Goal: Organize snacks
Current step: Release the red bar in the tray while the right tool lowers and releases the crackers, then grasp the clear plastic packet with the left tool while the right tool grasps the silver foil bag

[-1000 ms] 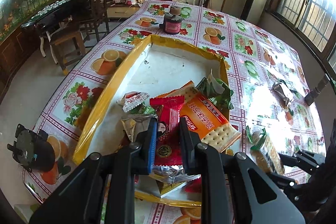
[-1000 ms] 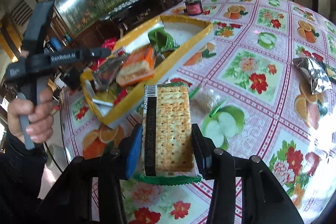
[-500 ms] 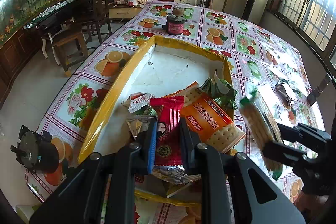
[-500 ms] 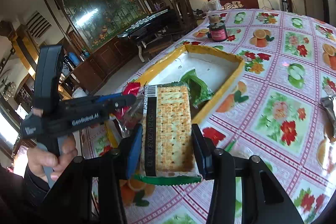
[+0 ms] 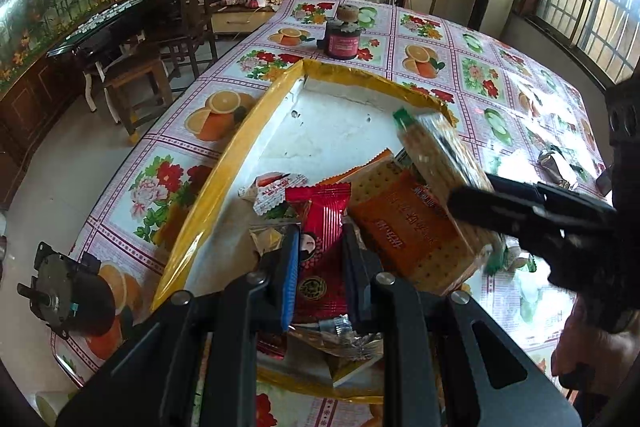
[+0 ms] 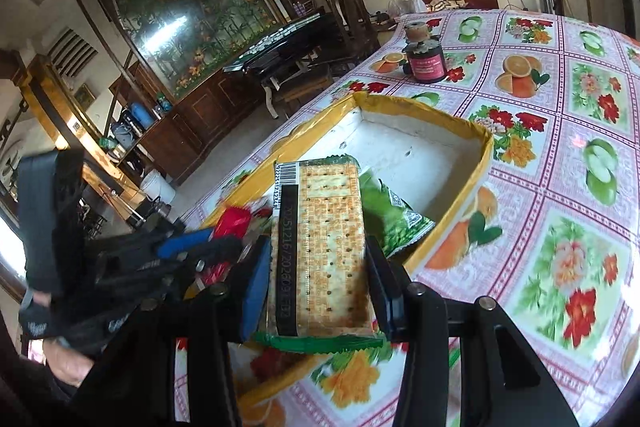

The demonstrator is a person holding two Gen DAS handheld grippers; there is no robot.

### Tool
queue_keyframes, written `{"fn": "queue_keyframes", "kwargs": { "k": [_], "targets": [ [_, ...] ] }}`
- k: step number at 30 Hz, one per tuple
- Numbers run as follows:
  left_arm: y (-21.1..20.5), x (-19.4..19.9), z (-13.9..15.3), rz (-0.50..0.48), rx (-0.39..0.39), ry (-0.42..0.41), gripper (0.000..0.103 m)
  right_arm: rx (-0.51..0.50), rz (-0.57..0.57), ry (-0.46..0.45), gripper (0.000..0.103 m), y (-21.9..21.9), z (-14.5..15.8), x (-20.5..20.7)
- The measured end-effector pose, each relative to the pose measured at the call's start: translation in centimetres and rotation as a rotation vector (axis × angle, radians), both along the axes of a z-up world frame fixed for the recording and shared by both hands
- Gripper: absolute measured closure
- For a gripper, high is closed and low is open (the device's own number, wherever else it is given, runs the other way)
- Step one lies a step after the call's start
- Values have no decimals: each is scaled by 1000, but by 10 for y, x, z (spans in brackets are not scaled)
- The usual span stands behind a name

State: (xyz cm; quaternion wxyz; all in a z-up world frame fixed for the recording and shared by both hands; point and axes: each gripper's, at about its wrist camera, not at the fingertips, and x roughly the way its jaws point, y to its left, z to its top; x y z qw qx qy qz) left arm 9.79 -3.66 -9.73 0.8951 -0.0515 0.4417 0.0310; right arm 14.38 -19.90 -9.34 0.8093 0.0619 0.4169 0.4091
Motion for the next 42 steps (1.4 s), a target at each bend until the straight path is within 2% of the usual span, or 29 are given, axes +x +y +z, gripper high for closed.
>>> {"fn": "queue_keyframes", "kwargs": {
  "k": [6,14,15,16,17,19,26,36,42],
  "targets": [
    [0,5,-9,5,30,20,80,24,-16,20,58,13,-8,22],
    [8,16,-16,28,2,44,78,33,-31,34,57,19,-17,30],
    [8,17,-15,30,-8,47,75,42,-36,40,56,16,-16,30],
    [9,18,-14,35,-11,49,65,45,-47,35,56,13,-15,29],
    [9,18,-13,43,-10,47,49,51,-54,30,56,8,-12,27],
    [8,15,-10,47,-4,29,36,73,-68,15,56,-4,-4,20],
    [-11,9,2,20,48,-8,36,82,-197,-28,52,-72,15,-2],
    [-55,2,11,-80,57,-15,36,33,-424,-2,48,-179,3,-24],
    [-96,-1,15,-182,38,-11,35,-1,-481,6,47,-211,-5,-33]
  ]
}}
